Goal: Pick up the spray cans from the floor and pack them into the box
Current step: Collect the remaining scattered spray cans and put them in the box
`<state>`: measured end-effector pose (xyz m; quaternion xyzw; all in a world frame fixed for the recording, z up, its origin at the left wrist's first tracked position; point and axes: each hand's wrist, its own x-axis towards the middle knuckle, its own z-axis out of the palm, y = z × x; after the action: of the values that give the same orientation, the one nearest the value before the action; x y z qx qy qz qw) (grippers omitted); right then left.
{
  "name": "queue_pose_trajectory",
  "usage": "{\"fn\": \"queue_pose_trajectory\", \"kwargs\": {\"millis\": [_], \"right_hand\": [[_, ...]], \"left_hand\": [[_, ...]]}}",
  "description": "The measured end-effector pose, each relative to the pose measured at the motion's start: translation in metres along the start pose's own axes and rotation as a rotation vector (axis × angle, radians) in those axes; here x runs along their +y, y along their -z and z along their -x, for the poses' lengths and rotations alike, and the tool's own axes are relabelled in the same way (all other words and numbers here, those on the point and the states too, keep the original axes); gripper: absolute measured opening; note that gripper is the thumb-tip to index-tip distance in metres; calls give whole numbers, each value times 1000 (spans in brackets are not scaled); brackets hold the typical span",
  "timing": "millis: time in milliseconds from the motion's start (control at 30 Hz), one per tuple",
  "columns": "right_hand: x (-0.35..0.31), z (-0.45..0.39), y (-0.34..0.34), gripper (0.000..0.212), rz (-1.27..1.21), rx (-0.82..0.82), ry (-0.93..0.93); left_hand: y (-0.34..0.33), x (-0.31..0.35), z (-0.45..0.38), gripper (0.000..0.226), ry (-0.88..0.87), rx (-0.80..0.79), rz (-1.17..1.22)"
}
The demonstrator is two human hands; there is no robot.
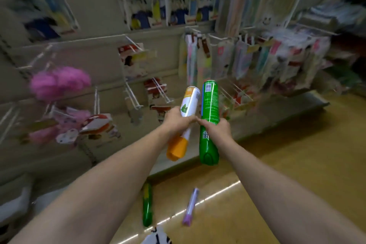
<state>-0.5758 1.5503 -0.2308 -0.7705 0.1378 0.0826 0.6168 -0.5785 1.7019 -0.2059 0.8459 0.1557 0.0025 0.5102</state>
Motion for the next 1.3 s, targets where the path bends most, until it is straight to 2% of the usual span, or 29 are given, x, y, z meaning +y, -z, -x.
{"fn": "queue_pose_trajectory", "kwargs": {"millis": [100,300,433,667,733,833,1033,1133,1300], "right_hand": [[-19,17,-12,64,0,-104,76],[-38,71,-58,66,68,-383,148],[-38,122,-109,78,108,-568,182],[-28,248,-212,75,203,-834,269],[-20,289,-241,66,238,-898,296],[-3,349,-286,68,285,-988,301],[36,463,-369,55,350,-1155,257],[55,513,-399,38,404,-1220,204],[82,566,-454,48,515,-1279,171]], "left_hand": [[31,-3,30,54,49,130,29],[105,-38,117,50,133,407,-38],[162,-72,184,49,215,595,-55],[260,-140,307,52,395,828,-63],[285,-163,347,57,441,879,-55],[323,-199,409,64,506,938,-36],[393,-278,528,54,663,1053,-59],[417,-307,581,50,748,1054,-68],[447,-354,633,43,860,1094,6]]}}
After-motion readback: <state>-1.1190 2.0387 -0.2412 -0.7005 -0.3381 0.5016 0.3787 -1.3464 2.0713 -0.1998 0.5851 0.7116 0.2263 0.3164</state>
